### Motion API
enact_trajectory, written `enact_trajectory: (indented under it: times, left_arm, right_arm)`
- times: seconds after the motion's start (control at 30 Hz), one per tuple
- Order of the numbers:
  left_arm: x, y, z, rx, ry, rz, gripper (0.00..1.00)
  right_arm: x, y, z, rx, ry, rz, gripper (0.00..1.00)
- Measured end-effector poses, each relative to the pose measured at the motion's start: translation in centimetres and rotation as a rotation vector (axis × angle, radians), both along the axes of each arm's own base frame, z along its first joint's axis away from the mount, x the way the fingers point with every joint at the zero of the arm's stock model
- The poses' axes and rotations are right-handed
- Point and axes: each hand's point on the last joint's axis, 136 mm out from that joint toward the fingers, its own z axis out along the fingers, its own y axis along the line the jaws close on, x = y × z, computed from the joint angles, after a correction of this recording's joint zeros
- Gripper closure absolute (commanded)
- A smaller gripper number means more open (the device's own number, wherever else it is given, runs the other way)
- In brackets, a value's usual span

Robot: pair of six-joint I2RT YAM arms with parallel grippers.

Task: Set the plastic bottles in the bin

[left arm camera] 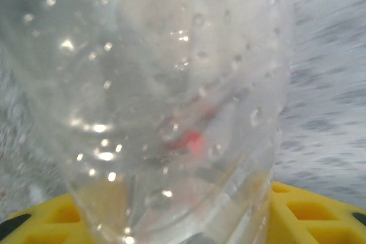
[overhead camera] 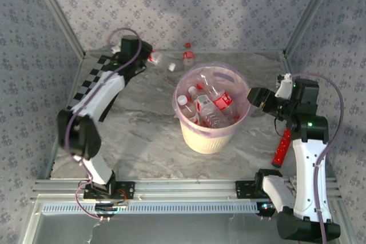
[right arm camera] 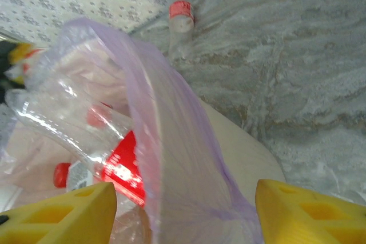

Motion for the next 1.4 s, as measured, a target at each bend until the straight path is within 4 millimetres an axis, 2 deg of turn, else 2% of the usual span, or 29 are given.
enact_trajectory:
  times: [0.03,0.1,0.17,0.23,0.3,0.4,0.53,0.63,0.73,0.93,1.03,1.23,1.3,1.4]
  left_arm:
    - [-1.2,0.7,3.3,0.001,-0.069,0.007,0.56]
    - [-3.9,1.4,8.4,0.004,-0.181,0.005,0.58]
    - [-6.6,1.0,12.2,0.016,-0.269,-0.018,0.59]
    - [-9.7,-1.3,15.4,0.032,-0.348,-0.085,0.59]
    - [-12.1,-4.3,16.7,0.037,-0.387,-0.169,0.59]
    - [-14.9,-9.2,16.4,0.034,-0.387,-0.297,0.6]
    - [-17.9,-14.4,13.3,0.065,-0.326,-0.408,0.61]
    - [-20.3,-17.7,10.8,0.102,-0.28,-0.484,0.59]
    - [-22.2,-19.9,9.0,0.143,-0.254,-0.528,0.54]
    - [-22.8,-20.7,6.3,0.201,-0.215,-0.523,0.13]
    - [-22.5,-21.0,5.5,0.232,-0.209,-0.526,0.0]
    - [-22.5,-20.3,6.0,0.312,-0.246,-0.535,0.0]
    - [-22.6,-19.4,6.9,0.348,-0.273,-0.526,0.01]
    - [-22.9,-17.2,9.3,0.379,-0.33,-0.494,0.1]
  right_arm:
    - [0.2,0.0,0.5,-0.002,-0.015,-0.001,0.33]
    - [0.4,-0.1,1.0,-0.002,-0.03,-0.002,0.33]
    - [0.7,-0.1,1.1,-0.002,-0.034,-0.003,0.33]
    - [1.1,-0.1,1.1,0.001,-0.03,-0.005,0.33]
    - [1.5,-0.2,0.9,0.01,-0.021,-0.009,0.33]
    - [1.9,-0.2,0.9,0.029,-0.007,-0.02,0.33]
    - [3.0,0.4,2.6,0.053,-0.028,-0.003,0.33]
    - [3.6,1.9,4.1,0.055,-0.057,0.047,0.33]
    - [4.0,3.3,5.3,0.046,-0.081,0.092,0.33]
    - [3.8,5.3,5.8,0.026,-0.096,0.144,0.32]
    - [3.6,6.3,5.9,0.007,-0.108,0.181,0.28]
    - [2.4,9.9,7.0,-0.076,-0.169,0.338,0.27]
    - [2.0,11.1,7.0,-0.102,-0.185,0.395,0.28]
    - [1.6,12.7,6.3,-0.14,-0.185,0.472,0.3]
